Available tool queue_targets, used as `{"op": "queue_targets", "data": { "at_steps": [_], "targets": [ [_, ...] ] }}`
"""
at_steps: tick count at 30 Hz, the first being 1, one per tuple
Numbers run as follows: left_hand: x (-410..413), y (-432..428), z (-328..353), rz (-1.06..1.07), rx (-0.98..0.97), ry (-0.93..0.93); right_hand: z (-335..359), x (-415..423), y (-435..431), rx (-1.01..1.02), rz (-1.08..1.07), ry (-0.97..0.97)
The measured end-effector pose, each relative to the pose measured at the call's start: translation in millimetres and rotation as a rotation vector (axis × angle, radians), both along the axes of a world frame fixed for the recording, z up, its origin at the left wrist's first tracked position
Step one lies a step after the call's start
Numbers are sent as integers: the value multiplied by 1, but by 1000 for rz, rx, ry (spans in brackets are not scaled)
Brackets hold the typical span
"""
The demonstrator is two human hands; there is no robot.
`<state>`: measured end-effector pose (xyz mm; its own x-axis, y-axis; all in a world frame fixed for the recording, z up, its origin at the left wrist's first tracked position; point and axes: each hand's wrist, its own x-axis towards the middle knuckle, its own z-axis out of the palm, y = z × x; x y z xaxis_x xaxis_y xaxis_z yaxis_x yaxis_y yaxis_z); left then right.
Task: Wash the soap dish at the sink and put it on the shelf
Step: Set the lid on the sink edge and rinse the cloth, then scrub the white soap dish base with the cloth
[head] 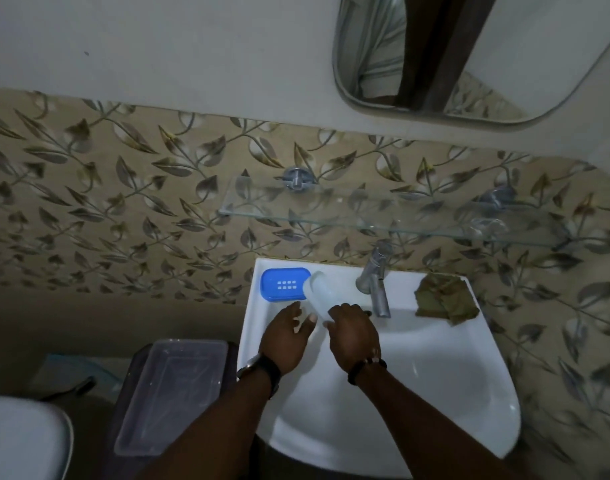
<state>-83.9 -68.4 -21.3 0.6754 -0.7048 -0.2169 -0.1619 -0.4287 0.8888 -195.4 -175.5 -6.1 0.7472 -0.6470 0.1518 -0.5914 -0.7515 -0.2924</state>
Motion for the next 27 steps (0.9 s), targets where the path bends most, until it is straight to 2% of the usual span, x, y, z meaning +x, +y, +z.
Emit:
{"op": "queue_targets", "data": {
  "at_steps": [8, 13, 18, 24, 25, 27],
  "targets": [
    [-13, 4, 11, -85, -97, 146, 11, -31, 28, 543, -148, -361],
    [-24, 3, 21, -109, -169, 115, 29, -51, 34, 930, -238, -644],
    [-40, 0, 43, -82, -252, 10, 42, -68, 33, 1122, -282, -824],
    [-53, -7, 62, -76, -277, -47, 53, -87, 25, 1224, -236, -949],
    [-54, -7, 63, -63, -273, -34, 54, -89, 25, 1190, -231, -922],
    [-58, -7, 65, -22, -276, 61, 53, -97, 23, 918, -183, -751]
  ]
}}
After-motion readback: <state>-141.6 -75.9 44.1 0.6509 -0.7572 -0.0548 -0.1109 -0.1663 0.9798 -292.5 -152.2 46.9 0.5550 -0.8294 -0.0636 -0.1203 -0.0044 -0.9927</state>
